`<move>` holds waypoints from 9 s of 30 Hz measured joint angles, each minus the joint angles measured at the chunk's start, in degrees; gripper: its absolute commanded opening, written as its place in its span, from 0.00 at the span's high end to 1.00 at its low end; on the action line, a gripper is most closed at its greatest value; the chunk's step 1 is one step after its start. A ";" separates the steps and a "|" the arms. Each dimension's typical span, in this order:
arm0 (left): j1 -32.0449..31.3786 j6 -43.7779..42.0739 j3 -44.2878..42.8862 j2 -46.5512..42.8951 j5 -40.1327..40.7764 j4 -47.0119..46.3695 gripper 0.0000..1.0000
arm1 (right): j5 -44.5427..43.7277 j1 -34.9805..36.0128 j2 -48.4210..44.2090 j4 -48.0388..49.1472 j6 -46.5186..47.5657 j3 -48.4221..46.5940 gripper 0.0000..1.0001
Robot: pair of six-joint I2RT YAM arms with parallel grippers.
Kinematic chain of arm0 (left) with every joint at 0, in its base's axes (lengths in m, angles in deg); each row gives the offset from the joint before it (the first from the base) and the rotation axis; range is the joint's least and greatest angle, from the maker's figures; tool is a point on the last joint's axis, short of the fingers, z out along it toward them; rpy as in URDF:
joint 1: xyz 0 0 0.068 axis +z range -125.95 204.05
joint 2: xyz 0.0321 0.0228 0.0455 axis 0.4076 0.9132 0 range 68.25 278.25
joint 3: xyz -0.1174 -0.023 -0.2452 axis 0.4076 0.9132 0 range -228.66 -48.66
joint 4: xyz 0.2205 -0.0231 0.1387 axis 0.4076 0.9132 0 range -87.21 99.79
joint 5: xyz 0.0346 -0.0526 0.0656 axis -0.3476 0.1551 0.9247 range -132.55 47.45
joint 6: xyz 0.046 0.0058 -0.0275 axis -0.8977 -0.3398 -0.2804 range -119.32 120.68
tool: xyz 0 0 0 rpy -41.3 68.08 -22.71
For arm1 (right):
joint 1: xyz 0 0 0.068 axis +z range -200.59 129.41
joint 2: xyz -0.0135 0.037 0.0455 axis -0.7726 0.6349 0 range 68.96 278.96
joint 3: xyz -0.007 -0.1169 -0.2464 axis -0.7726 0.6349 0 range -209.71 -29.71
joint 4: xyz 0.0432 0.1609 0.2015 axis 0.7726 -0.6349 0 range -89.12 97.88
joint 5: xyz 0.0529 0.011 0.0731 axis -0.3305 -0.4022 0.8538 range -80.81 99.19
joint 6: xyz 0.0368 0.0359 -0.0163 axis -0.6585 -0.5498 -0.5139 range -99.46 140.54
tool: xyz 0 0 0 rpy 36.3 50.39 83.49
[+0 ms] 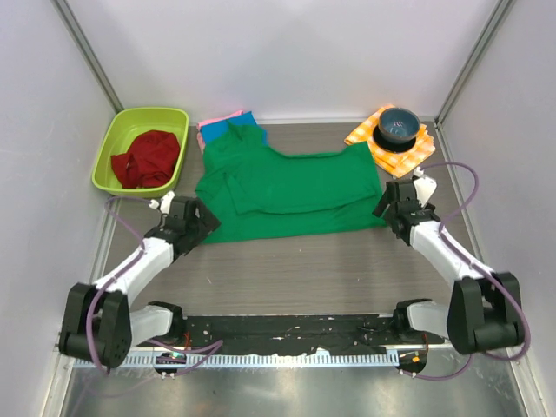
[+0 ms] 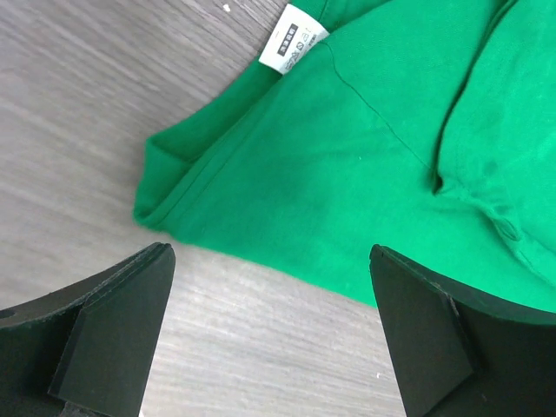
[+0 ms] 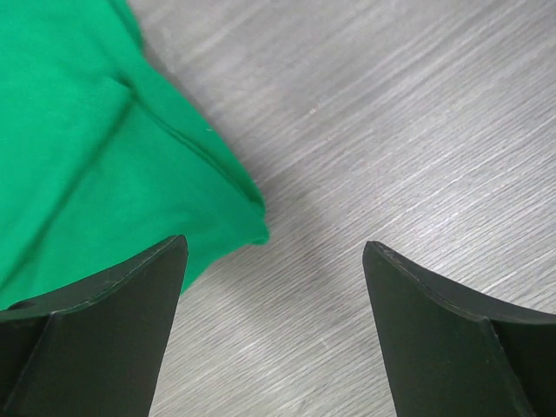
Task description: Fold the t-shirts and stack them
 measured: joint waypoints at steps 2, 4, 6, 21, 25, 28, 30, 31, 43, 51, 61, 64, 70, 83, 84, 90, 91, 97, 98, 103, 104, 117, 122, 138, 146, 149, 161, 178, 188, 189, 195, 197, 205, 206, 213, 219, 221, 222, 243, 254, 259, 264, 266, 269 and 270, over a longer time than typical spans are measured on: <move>0.00 0.76 0.00 -4.04 0.76 3.15 0.00 | -0.28 1.03 -4.42 -0.90 0.00 -0.20 0.12; 0.02 1.27 -0.04 -7.91 1.29 5.44 0.00 | 0.00 2.16 -6.78 -1.86 0.04 -0.92 0.12; 0.04 1.79 -0.26 -11.13 1.33 7.19 0.00 | 1.33 3.41 -7.43 -2.34 0.09 -2.12 0.12; -3.19 3.02 -7.28 3.58 -0.92 3.04 0.00 | 15.10 6.25 6.67 11.04 0.90 -3.56 0.12; -5.57 3.63 -9.55 8.59 -0.68 1.11 0.00 | 16.94 6.25 9.55 13.90 0.87 -3.56 0.13; -7.80 3.63 -11.39 11.43 -0.11 0.28 0.00 | 18.32 6.25 11.87 15.89 0.81 -3.56 0.14; -9.31 3.58 -12.85 13.38 0.52 -0.31 0.00 | 19.15 6.34 13.14 17.03 0.61 -3.54 0.14; -9.97 3.56 -13.40 14.21 0.79 -0.59 0.00 | 19.43 6.45 13.53 17.42 0.57 -3.54 0.14; -14.10 2.56 -9.75 14.88 4.61 -1.40 0.00 | 18.97 8.26 10.99 21.35 -1.14 2.95 0.14; -16.06 2.56 -4.48 9.49 7.32 -1.31 0.00 | 14.64 12.44 4.92 12.76 -5.09 5.29 0.16; -23.26 7.45 3.82 -3.93 11.69 7.50 0.00 | 9.42 17.88 -11.56 -1.40 -12.48 13.90 0.16; -25.79 10.08 5.31 -7.50 13.00 11.30 0.00 | 7.56 20.15 -15.30 -5.90 -14.78 14.29 0.17; -28.87 11.82 3.80 -9.86 14.99 18.93 0.00 | 4.02 24.17 -16.50 -10.43 -14.25 11.58 0.17; -23.50 6.25 -21.09 -6.56 19.85 26.23 0.00 | 7.96 35.30 21.27 -8.44 7.80 -30.73 0.22; -20.65 6.10 -21.31 -6.56 19.37 26.73 0.00 | 9.38 35.71 24.39 -8.26 9.79 -33.24 0.22; -6.54 4.07 -21.35 -6.51 15.98 30.01 0.00 | 14.43 38.91 38.05 -8.61 18.97 -45.18 0.23; -5.64 4.00 -21.22 -6.54 15.67 30.16 0.00 | 14.91 39.67 39.60 -8.61 20.24 -46.93 0.24; 4.55 4.44 -12.96 -12.00 9.14 27.04 0.00 | 17.66 44.15 46.71 -8.66 26.62 -55.47 0.25; 5.84 4.63 -11.58 -12.72 8.37 26.58 0.00 | 17.92 44.89 47.67 -9.01 27.69 -56.94 0.25; 8.98 5.25 -7.69 -13.27 4.15 24.87 0.00 | 18.67 48.33 51.76 -10.71 32.46 -63.54 0.27; 9.14 5.22 -7.54 -13.09 3.45 24.35 0.00 | 18.93 48.78 52.43 -10.95 33.22 -64.46 0.28; 10.40 4.90 -6.73 -12.31 0.35 20.94 0.00 | 20.52 50.16 57.35 -14.51 38.51 -68.39 0.37; 10.54 4.74 -6.38 -12.28 -0.44 20.09 0.00 | 19.15 50.05 58.84 -14.47 39.50 -69.33 0.45; 10.58 3.76 -5.88 -11.76 -1.95 18.56 0.00 | 14.51 50.05 59.91 -14.23 40.09 -70.18 0.93; 10.58 3.76 -5.68 -11.72 -2.67 18.05 0.00 | 9.07 49.13 59.67 -10.82 39.19 -69.31 0.98; 10.58 3.76 -5.53 -11.63 -2.91 17.92 0.00 | 6.78 48.46 59.47 -9.31 38.18 -68.43 0.99; 10.58 3.61 -5.29 -11.65 -3.08 17.18 0.00 | -0.31 43.52 56.98 -5.49 32.26 -64.43 0.99; 10.58 3.28 -4.94 -11.78 -3.21 16.65 0.00 | -8.09 42.18 54.38 -7.13 22.95 -60.57 0.02; 2.71 2.27 -8.33 -7.04 -3.67 14.97 0.00 | -13.68 41.03 29.62 -5.33 19.43 -42.16 0.00; 0.76 2.27 -9.27 -5.57 -3.28 14.25 0.00 | -13.49 40.39 26.60 -4.87 18.60 -40.11 0.00; -5.73 2.49 -13.05 6.10 -3.06 6.88 0.00 | -13.09 33.90 13.18 -4.46 14.56 -27.67 0.00; -6.05 2.51 -13.05 9.53 -2.99 5.16 0.00 | -12.81 32.13 11.04 -4.50 13.35 -24.65 0.00; -6.05 1.68 -12.57 16.68 -0.50 1.18 0.00 | -10.80 31.61 6.05 -4.94 9.94 -17.53 0.00; -6.05 1.51 -12.41 16.70 -0.28 0.81 0.00 | -10.56 31.69 5.68 -4.94 9.60 -16.94 0.00; -6.47 0.96 -5.35 10.80 2.56 -3.85 0.00 | -9.66 31.69 4.63 -6.97 6.88 -15.85 0.00; -6.43 2.19 3.06 -1.44 4.26 0.39 0.00 | -10.16 31.67 3.74 -9.99 4.66 -15.85 0.00; -6.43 2.73 4.48 -4.63 4.48 2.54 0.00 | -10.14 31.67 3.74 -10.91 4.04 -15.85 0.00; -6.43 2.93 5.16 -6.38 4.66 3.93 0.00 | -10.12 31.67 3.74 -11.28 3.65 -15.85 0.00; -6.40 5.73 -2.54 -22.25 6.14 22.08 0.00 | 1.53 31.67 10.36 -12.37 -0.20 -10.12 0.00; -6.40 5.53 -2.99 -15.61 6.10 18.64 0.00 | 2.38 31.67 11.04 -10.23 -3.85 -5.27 0.00; -6.40 5.35 -2.99 -14.64 5.60 17.70 0.00 | 2.40 31.67 11.54 -8.63 -5.35 -4.22 0.00; -6.40 5.31 -2.99 -14.71 5.31 17.55 0.00 | 1.81 32.35 10.99 -7.04 -8.17 -2.75 0.00; -6.40 5.31 -2.99 -14.91 5.31 17.55 0.00 | 0.48 33.42 10.27 -6.60 -9.94 -1.88 0.00; -6.40 5.31 -2.99 -15.50 5.35 17.59 0.00 | -2.23 36.30 9.33 -6.99 -13.77 -0.68 0.00; -6.40 5.31 -2.99 -15.76 5.38 17.62 0.00 | -2.86 37.62 9.01 -7.56 -15.15 -0.35 0.00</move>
